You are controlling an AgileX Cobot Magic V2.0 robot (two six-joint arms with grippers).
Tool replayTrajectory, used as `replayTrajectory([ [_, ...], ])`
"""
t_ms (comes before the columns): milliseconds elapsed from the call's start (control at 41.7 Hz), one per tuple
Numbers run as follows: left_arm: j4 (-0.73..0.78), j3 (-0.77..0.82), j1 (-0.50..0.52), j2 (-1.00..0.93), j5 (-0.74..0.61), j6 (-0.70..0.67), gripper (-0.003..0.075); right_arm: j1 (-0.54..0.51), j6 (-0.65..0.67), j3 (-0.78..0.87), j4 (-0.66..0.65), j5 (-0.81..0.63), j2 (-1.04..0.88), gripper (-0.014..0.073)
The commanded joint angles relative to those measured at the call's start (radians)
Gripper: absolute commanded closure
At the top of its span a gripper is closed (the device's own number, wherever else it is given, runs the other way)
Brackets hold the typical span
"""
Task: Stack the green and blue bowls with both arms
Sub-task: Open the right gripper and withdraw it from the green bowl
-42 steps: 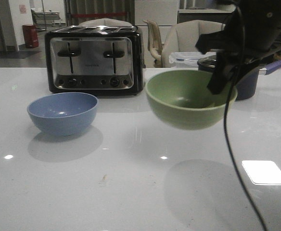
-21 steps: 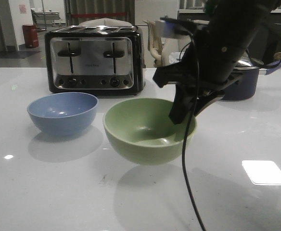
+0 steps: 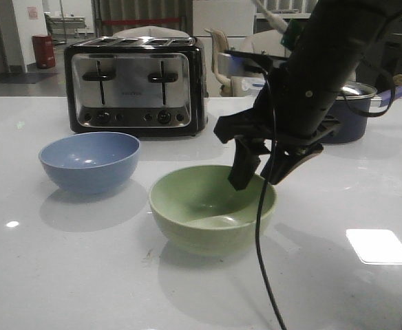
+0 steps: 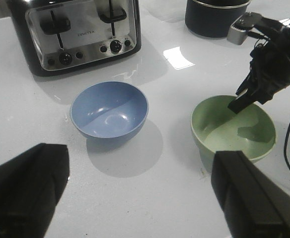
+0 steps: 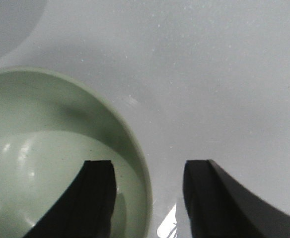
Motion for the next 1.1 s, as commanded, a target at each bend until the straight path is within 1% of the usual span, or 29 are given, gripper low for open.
replayTrajectory([
  [0,-0.012,-0.03,-0.008,0.003,-0.081,0.001,0.0085,-0.002,-0.013,-0.031,0.019,-0.013,-0.136,0.0145],
  [192,-0.012,-0.03,-0.008,0.003,-0.081,0.001,0.0085,0.007,-0.013,-0.014,-0.042,0.093,-0.315,0.0151],
  [312,-0.012,-0.03,-0.008,0.003,-0.081,0.001,0.0085,0.007,0.006,0.055,-0.075,0.115,-0.446,0.0151],
  [384,-0.012,-0.03,-0.008,0.003,-0.081,0.001,0.0085,0.007,0.033,0.108,-0.116,0.134,-0.526,0.0151],
  [528,-0.012,-0.03,-0.008,0.003,-0.076,0.001,0.0085,0.007,0.143,0.232,-0.228,0.173,-0.688,0.0151],
  [624,-0.012,-0.03,-0.008,0.017,-0.058,0.001,0.0085,0.007,0.18,0.308,-0.262,0.176,-0.786,0.0151],
  [768,0.015,-0.054,-0.008,0.09,0.003,0.001,0.0085,0.007,0.181,0.375,-0.263,0.178,-0.887,0.0151],
  [888,0.05,-0.091,-0.008,0.178,0.014,0.001,0.0085,0.007,0.181,0.389,-0.263,0.19,-0.932,0.0151],
  [1007,0.057,-0.179,0.009,0.299,0.047,-0.001,0.0085,0.007,0.181,0.389,-0.263,0.211,-0.94,0.0151],
  [1079,0.057,-0.243,0.032,0.386,0.094,-0.001,0.0085,0.007,0.181,0.389,-0.263,0.213,-0.937,0.0151],
])
